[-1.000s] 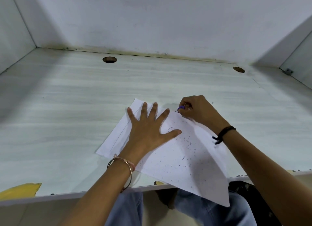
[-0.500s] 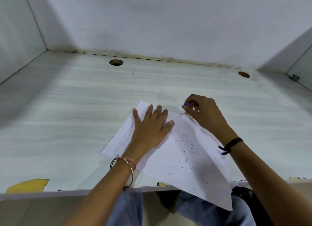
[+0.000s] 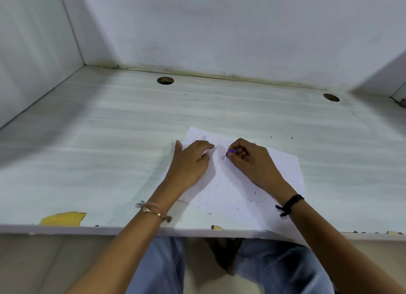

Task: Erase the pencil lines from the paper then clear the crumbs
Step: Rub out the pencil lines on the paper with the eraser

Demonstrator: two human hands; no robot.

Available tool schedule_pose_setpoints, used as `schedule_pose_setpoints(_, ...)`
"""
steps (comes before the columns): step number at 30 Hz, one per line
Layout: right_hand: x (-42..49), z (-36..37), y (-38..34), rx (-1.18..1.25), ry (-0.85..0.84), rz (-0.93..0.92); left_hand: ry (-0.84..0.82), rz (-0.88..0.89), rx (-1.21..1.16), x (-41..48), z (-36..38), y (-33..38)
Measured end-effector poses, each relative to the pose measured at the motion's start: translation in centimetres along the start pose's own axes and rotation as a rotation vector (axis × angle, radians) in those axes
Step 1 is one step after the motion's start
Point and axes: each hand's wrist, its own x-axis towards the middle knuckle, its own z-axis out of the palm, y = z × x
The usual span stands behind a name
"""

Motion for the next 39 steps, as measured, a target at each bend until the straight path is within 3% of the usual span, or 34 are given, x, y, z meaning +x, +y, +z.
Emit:
schedule_pose_setpoints(4,0.4,0.2,0.0,-0.019,0.02,0.004,-0.07,0.005,0.326,-3.2,-1.2,-1.0)
schedule_pose_setpoints(7,0.4,0.3,-0.8,-0.068,0.01,-0.017,-0.159,-0.017,0.355,-4.6,-1.8,-1.5)
schedule_pose_setpoints(14,-2.9,1.2,-3.8,0.019,-0.303,-0.111,-0.309,0.01,0.462,-4.2,-2.3,-2.4)
schedule_pose_setpoints(20,-3.3,1.2,-3.9,-0.009,-0.297,-0.11,-0.241,0.037,0.543,-4.6,-1.6,-2.7)
schedule_pose_setpoints(25,-4.5,1.1,-4.7,-0.002,-0.469,-0.163,-0.212,0.034,0.643,-4.5,-1.0,-2.6)
schedule_pose_setpoints(30,-2.7,1.0,-4.3,-0.134,-0.252,-0.153,-0.219,0.038,0.636,-4.5,-1.2,-2.7)
schedule_pose_setpoints(35,-4.2,1.3,-5.1,-0.067,-0.437,-0.197,-0.211,0.038,0.652,-4.4,-1.1,-2.8)
schedule_pose_setpoints(39,-2.0,1.1,-4.2,-0.169,-0.229,-0.165,-0.216,0.038,0.634,-4.4,-1.1,-2.8)
